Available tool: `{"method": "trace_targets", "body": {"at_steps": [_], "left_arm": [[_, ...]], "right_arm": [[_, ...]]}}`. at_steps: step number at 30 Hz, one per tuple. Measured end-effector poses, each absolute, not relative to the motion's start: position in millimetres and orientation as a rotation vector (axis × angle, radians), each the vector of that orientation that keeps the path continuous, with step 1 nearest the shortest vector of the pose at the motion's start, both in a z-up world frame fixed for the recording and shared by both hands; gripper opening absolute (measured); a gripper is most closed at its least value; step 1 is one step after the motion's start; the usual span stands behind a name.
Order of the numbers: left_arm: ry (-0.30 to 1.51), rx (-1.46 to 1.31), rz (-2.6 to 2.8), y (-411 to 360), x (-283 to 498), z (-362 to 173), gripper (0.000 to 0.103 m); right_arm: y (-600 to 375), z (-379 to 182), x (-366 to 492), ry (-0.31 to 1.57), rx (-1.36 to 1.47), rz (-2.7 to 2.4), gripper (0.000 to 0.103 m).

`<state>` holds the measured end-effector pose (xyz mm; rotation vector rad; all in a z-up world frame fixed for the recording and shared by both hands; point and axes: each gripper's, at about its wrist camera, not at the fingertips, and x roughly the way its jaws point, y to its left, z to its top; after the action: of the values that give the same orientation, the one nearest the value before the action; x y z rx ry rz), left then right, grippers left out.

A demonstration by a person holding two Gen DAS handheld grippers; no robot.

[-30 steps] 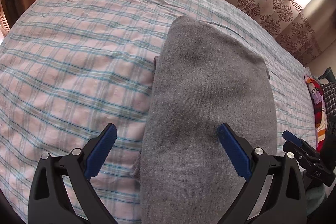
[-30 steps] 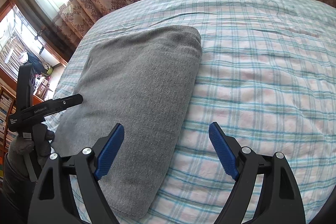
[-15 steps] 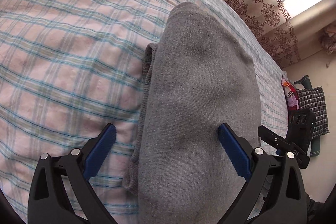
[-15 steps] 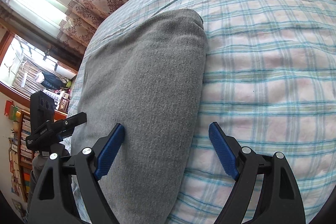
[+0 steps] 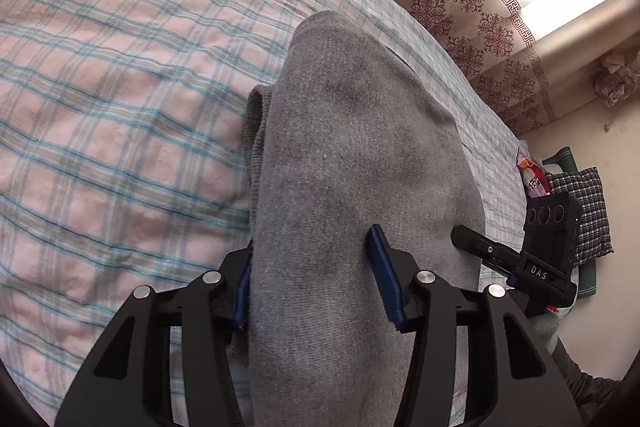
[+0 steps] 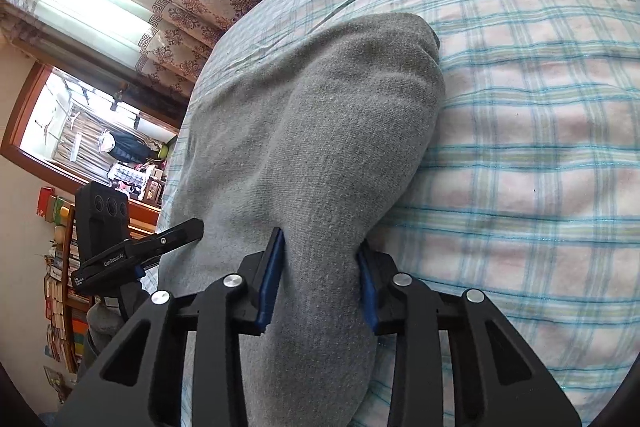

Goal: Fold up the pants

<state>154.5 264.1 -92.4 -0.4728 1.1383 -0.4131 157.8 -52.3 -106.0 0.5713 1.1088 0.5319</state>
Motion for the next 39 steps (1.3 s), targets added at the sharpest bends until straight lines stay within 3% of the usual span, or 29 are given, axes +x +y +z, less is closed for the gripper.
{"method": "trace_targets", "body": {"at_steps": [3, 9, 25, 39], "left_arm": [[1.125, -0.478, -0.419, 266, 151, -83, 0.034], [1.113, -0.462, -0.448, 246, 144, -67, 0.029], [1.111, -0.415, -0.71, 53, 159, -38, 0.028], [1.219, -0.289, -0.789, -125, 178, -74, 0.028]], "right_arm": [[-56, -91, 155, 1.084, 0.572, 0.547, 0.023], [-76, -61, 145, 1.033, 0.556, 0.558, 0.017], [-263, 5, 106, 0.903, 0.504, 0.345, 0.016], [-409, -34, 87, 0.923, 0.527, 0.158, 0.016]]}}
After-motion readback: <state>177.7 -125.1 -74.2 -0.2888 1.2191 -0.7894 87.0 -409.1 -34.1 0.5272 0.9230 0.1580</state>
